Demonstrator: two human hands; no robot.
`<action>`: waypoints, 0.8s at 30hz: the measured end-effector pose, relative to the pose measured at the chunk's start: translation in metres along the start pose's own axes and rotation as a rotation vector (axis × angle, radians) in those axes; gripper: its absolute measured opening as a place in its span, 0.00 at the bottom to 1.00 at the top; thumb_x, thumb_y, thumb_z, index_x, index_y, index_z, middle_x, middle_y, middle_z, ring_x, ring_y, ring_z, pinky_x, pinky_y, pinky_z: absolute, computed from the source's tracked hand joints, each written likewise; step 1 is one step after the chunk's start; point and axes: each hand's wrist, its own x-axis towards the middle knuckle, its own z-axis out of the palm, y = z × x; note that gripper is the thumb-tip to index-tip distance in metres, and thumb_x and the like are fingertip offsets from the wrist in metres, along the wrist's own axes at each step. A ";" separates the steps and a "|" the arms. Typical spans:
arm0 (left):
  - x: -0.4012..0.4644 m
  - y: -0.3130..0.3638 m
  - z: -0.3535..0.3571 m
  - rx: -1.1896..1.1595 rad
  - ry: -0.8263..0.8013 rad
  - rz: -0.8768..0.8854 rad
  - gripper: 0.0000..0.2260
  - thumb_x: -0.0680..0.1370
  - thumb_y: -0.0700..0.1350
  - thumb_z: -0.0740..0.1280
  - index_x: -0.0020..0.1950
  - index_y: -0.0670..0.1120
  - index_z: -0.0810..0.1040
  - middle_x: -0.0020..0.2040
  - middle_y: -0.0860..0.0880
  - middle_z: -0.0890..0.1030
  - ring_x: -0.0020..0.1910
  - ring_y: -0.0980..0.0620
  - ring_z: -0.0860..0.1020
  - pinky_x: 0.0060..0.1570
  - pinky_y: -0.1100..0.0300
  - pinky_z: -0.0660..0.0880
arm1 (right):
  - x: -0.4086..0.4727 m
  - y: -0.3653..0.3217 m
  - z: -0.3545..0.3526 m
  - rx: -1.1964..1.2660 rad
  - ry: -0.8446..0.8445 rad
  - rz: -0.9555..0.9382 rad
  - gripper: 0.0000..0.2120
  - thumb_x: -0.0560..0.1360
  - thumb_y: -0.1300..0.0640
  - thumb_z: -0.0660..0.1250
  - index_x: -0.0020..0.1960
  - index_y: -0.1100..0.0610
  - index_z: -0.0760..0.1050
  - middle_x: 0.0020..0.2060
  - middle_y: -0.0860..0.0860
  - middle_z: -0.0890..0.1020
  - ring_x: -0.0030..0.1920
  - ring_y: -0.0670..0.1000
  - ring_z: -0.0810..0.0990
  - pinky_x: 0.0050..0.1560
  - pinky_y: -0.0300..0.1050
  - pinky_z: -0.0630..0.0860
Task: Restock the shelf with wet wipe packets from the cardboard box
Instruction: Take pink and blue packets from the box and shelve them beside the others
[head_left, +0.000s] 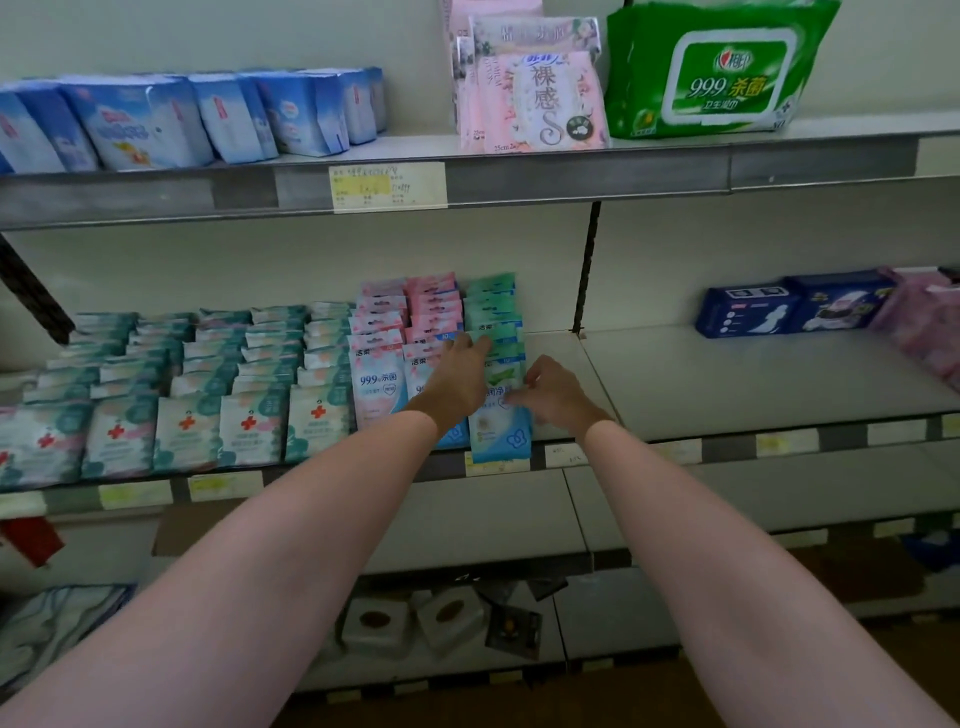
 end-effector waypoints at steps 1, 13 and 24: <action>-0.001 0.002 0.002 0.019 0.020 0.010 0.30 0.73 0.33 0.70 0.74 0.44 0.64 0.67 0.40 0.67 0.65 0.41 0.67 0.61 0.51 0.70 | -0.002 0.001 0.004 -0.033 0.022 -0.028 0.16 0.73 0.57 0.75 0.50 0.56 0.67 0.42 0.48 0.75 0.39 0.42 0.74 0.30 0.36 0.69; -0.012 -0.014 -0.005 0.052 0.011 0.108 0.29 0.72 0.36 0.70 0.72 0.44 0.65 0.65 0.41 0.68 0.64 0.41 0.66 0.55 0.48 0.74 | -0.018 -0.005 0.007 -0.111 0.071 -0.061 0.11 0.73 0.61 0.72 0.48 0.58 0.70 0.41 0.48 0.76 0.38 0.43 0.74 0.31 0.37 0.67; -0.025 -0.014 0.014 0.033 -0.090 0.182 0.32 0.70 0.42 0.76 0.71 0.45 0.67 0.65 0.43 0.69 0.65 0.43 0.68 0.59 0.46 0.74 | -0.014 0.008 0.021 -0.275 0.066 -0.089 0.04 0.77 0.63 0.68 0.50 0.57 0.73 0.53 0.54 0.79 0.49 0.49 0.77 0.50 0.43 0.78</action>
